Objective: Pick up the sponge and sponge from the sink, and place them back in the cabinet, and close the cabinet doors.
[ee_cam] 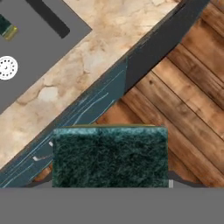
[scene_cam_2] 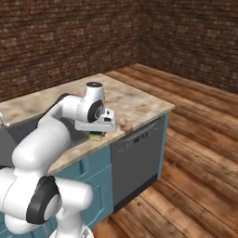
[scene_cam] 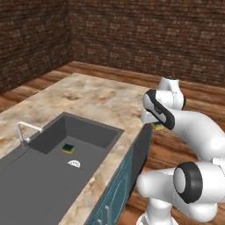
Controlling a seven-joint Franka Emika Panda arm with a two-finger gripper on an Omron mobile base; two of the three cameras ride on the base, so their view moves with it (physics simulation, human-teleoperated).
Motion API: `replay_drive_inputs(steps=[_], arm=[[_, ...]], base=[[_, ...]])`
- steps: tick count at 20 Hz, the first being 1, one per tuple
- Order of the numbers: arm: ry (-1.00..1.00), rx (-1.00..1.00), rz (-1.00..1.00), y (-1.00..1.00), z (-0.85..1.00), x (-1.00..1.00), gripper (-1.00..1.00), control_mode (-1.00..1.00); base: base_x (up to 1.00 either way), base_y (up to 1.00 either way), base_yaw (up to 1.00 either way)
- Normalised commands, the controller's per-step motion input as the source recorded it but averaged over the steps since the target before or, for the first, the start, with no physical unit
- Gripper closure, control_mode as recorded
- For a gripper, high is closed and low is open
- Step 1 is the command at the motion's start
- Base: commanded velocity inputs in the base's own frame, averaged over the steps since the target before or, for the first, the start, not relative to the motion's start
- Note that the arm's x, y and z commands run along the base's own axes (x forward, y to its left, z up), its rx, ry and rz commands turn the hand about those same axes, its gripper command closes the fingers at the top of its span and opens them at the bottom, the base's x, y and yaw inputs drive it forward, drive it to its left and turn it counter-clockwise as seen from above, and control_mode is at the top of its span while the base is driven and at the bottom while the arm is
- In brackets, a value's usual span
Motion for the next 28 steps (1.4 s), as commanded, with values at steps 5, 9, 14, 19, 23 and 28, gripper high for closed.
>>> replay_drive_inputs(steps=[5, 9, 14, 19, 23, 28], arm=[[0.00, 0.00, 0.00, 0.00, 0.00, 0.00, 1.00, 1.00], [0.00, 0.00, 0.00, 0.00, 0.00, 0.00, 1.00, 1.00], [0.00, 0.00, 0.00, 0.00, 0.00, 0.00, 1.00, 1.00], [0.00, 0.00, 0.00, 0.00, 0.00, 0.00, 1.00, 1.00], [0.00, 0.00, 0.00, 0.00, 0.00, 0.00, 1.00, 1.00], [0.00, 0.00, 0.00, 0.00, 0.00, 0.00, 1.00, 1.00]], base=[[0.16, -0.16, -0.52], [0.36, -0.24, -0.47], [0.34, -0.26, -0.46], [0.44, -0.34, -0.41], [0.51, -0.44, -0.34], [0.58, -0.38, -0.32]])
